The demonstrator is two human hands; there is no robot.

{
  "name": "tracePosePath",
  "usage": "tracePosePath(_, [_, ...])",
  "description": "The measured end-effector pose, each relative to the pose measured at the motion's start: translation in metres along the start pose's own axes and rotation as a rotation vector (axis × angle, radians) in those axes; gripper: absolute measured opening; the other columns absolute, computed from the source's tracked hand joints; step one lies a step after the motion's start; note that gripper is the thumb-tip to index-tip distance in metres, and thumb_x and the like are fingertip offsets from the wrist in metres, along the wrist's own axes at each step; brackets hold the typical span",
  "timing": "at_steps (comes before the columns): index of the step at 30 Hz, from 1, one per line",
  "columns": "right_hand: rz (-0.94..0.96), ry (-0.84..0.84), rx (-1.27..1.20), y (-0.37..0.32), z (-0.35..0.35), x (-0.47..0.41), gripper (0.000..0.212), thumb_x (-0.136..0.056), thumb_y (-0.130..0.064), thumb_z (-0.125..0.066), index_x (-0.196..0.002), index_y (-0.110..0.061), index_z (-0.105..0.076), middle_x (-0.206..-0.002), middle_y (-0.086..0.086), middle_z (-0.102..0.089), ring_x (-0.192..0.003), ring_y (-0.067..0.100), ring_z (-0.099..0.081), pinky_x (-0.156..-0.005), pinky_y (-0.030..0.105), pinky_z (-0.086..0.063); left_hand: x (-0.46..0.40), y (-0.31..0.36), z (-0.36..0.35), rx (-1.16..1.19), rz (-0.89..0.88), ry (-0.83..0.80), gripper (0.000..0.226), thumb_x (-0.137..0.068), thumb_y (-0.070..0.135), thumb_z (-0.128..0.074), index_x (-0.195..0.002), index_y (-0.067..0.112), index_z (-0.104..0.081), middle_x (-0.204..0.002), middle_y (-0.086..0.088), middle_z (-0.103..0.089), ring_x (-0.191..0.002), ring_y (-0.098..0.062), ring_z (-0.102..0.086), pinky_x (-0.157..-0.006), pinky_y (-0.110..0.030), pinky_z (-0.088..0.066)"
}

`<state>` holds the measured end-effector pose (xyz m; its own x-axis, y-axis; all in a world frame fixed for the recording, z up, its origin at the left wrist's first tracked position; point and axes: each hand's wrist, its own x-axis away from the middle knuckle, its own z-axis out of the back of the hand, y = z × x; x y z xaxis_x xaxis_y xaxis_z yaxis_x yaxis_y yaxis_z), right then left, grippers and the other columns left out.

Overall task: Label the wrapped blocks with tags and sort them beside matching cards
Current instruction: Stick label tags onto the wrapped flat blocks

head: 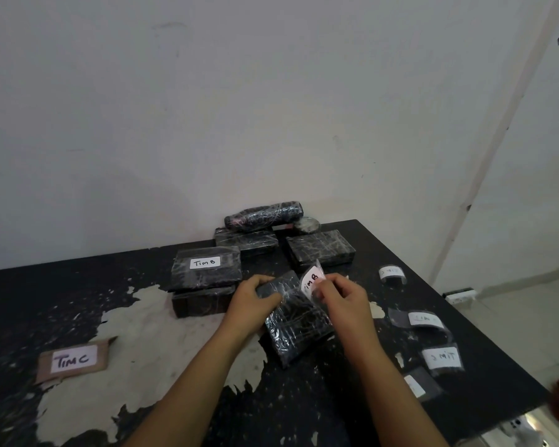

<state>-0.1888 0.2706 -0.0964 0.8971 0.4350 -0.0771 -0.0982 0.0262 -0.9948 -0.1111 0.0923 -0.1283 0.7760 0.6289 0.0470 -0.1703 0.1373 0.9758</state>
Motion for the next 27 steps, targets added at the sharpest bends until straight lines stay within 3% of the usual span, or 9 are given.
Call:
tracePosePath(2, [-0.004,-0.004,0.012,-0.001,-0.003,0.002,0.023,-0.099,-0.014,-0.069,-0.077,-0.007,-0.07,-0.081,0.014,-0.073,-0.064,0.007,-0.056,-0.066,0.029,-0.047,0.004,-0.002,0.001,0.009,-0.021,-0.009,0.034,-0.099,0.011,-0.075,-0.128,0.026,-0.067,-0.126,0.007,-0.067,-0.097,-0.016,-0.074,-0.082,-0.031,-0.063])
tracePosePath(5, [-0.005,-0.022,0.018,0.001,-0.01,0.003,0.022,-0.098,-0.014,-0.07,-0.078,-0.008,-0.072,-0.084,0.016,-0.074,-0.068,0.012,-0.061,-0.068,0.034,-0.05,0.01,-0.002,0.003,0.1,-0.045,-0.034,0.034,-0.103,0.005,-0.067,-0.125,0.029,-0.064,-0.13,0.005,-0.065,-0.112,-0.028,-0.073,-0.095,-0.049,-0.062])
tracePosePath(9, [0.001,-0.013,0.042,0.008,-0.018,0.007,0.023,-0.099,-0.014,-0.07,-0.077,-0.016,-0.076,-0.079,0.008,-0.078,-0.068,0.018,-0.065,-0.068,0.037,-0.053,0.014,-0.005,0.006,0.037,-0.099,-0.031,0.025,-0.108,0.007,-0.052,-0.106,0.028,-0.065,-0.122,-0.006,-0.066,-0.099,-0.023,-0.066,-0.087,-0.039,-0.056])
tracePosePath(11, [-0.011,0.001,0.041,0.012,-0.022,0.009,0.019,-0.099,-0.014,-0.071,-0.082,-0.017,-0.078,-0.081,0.004,-0.081,-0.071,0.024,-0.074,-0.07,0.039,-0.059,0.013,-0.006,0.007,0.022,-0.062,-0.028,0.03,-0.109,0.016,-0.044,-0.1,0.031,-0.069,-0.124,-0.008,-0.064,-0.104,-0.023,-0.067,-0.093,-0.041,-0.059])
tracePosePath(15, [-0.004,0.01,0.093,0.018,-0.028,0.01,0.012,-0.098,-0.022,-0.077,-0.086,-0.021,-0.08,-0.08,0.006,-0.079,-0.073,0.028,-0.075,-0.072,0.044,-0.06,0.017,0.004,0.01,0.043,-0.037,-0.017,0.035,-0.113,0.026,-0.037,-0.109,0.028,-0.072,-0.127,0.002,-0.059,-0.117,-0.013,-0.059,-0.086,-0.028,-0.047])
tracePosePath(19, [0.043,0.03,0.103,0.018,-0.031,0.011,0.012,-0.096,-0.026,-0.083,-0.086,-0.021,-0.079,-0.08,0.008,-0.076,-0.067,0.013,-0.065,-0.068,0.036,-0.054,0.018,0.006,0.013,0.063,-0.08,-0.055,0.028,-0.108,0.026,-0.048,-0.104,0.033,-0.074,-0.127,0.0,-0.063,-0.116,-0.015,-0.062,-0.095,-0.035,-0.048])
tracePosePath(23, [0.068,0.092,0.107,0.018,-0.035,0.013,0.011,-0.097,-0.031,-0.083,-0.089,-0.025,-0.078,-0.082,0.004,-0.076,-0.076,0.026,-0.072,-0.071,0.042,-0.059,0.023,0.008,0.012,0.064,-0.15,-0.098,0.016,-0.104,0.024,-0.062,-0.107,0.035,-0.073,-0.13,-0.001,-0.06,-0.116,-0.016,-0.063,-0.092,-0.03,-0.048])
tracePosePath(25, [0.072,0.106,0.098,0.017,-0.036,0.015,0.012,-0.098,-0.031,-0.081,-0.088,-0.025,-0.078,-0.081,0.003,-0.077,-0.077,0.026,-0.073,-0.07,0.04,-0.059,0.024,0.008,0.012,0.093,-0.168,-0.099,0.012,-0.098,0.035,-0.075,-0.109,0.039,-0.071,-0.132,0.002,-0.059,-0.12,-0.015,-0.063,-0.096,-0.03,-0.051])
tracePosePath(27, [0.078,0.106,0.101,0.018,-0.036,0.017,0.015,-0.099,-0.032,-0.08,-0.086,-0.024,-0.078,-0.08,0.003,-0.076,-0.072,0.022,-0.071,-0.067,0.035,-0.058,0.026,0.009,0.013,0.123,-0.186,-0.086,0.031,-0.082,0.054,-0.086,-0.107,0.045,-0.07,-0.131,0.007,-0.058,-0.123,-0.016,-0.063,-0.104,-0.035,-0.053])
